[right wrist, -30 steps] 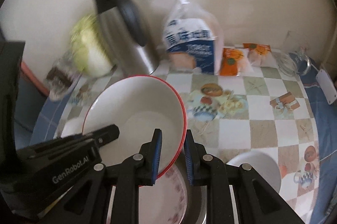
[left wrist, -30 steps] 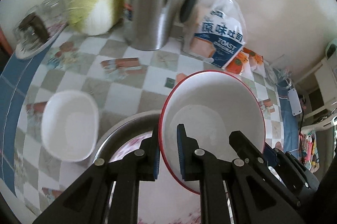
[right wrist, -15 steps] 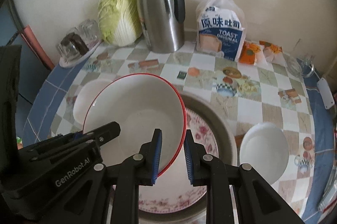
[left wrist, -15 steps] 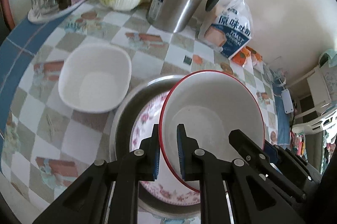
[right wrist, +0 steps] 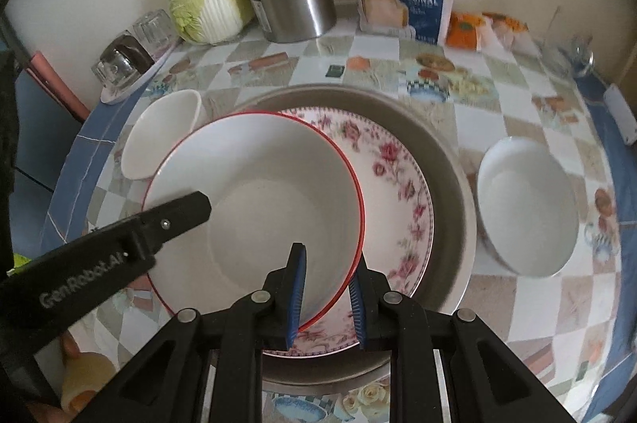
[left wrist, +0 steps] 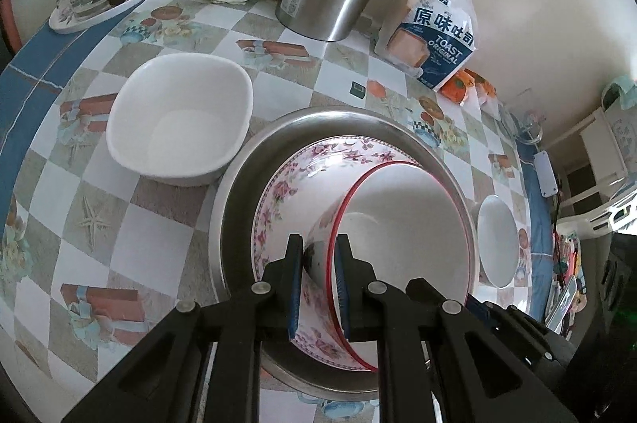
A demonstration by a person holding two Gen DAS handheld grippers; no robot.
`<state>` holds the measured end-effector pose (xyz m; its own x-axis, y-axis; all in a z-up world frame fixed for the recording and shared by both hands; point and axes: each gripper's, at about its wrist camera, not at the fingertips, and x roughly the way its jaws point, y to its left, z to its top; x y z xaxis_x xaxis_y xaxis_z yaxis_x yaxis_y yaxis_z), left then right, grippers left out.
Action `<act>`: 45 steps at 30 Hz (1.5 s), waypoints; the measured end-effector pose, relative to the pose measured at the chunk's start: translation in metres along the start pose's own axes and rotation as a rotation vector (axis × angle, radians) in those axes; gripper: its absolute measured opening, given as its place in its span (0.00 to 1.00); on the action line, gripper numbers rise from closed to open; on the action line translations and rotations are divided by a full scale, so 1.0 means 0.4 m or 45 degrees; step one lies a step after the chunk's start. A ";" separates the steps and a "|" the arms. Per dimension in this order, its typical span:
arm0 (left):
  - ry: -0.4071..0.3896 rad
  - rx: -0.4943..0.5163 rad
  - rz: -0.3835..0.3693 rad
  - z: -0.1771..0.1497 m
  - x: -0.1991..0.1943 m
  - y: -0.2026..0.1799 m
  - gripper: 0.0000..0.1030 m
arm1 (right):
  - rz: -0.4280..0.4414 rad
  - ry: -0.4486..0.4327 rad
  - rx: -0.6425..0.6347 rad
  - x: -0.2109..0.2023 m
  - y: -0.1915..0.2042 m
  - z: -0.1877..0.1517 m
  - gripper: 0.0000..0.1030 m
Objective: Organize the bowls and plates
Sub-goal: 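Lift the red-rimmed bowl with both tools and set it onto the pink-rose plate, then open both tools and withdraw them from the red-rimmed bowl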
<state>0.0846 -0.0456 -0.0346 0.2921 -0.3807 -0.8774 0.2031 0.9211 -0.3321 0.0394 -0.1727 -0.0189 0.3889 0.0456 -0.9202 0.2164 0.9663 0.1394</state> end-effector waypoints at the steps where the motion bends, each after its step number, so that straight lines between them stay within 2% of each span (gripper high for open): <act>1: 0.001 0.003 0.000 0.001 0.001 -0.001 0.14 | 0.003 -0.002 0.003 -0.001 -0.002 0.000 0.22; 7: 0.026 0.001 -0.023 0.002 0.016 -0.006 0.14 | 0.013 -0.037 0.008 -0.022 -0.015 0.010 0.22; 23: 0.073 0.023 -0.012 0.002 0.054 -0.022 0.14 | 0.022 -0.022 0.046 -0.001 -0.049 0.019 0.22; 45: 0.071 -0.007 -0.066 0.005 0.056 -0.010 0.14 | 0.040 -0.033 0.075 0.003 -0.062 0.029 0.22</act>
<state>0.0924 -0.0579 -0.0523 0.2287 -0.4227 -0.8769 0.2116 0.9009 -0.3790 0.0450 -0.1997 -0.0194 0.4192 0.0683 -0.9053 0.2555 0.9480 0.1898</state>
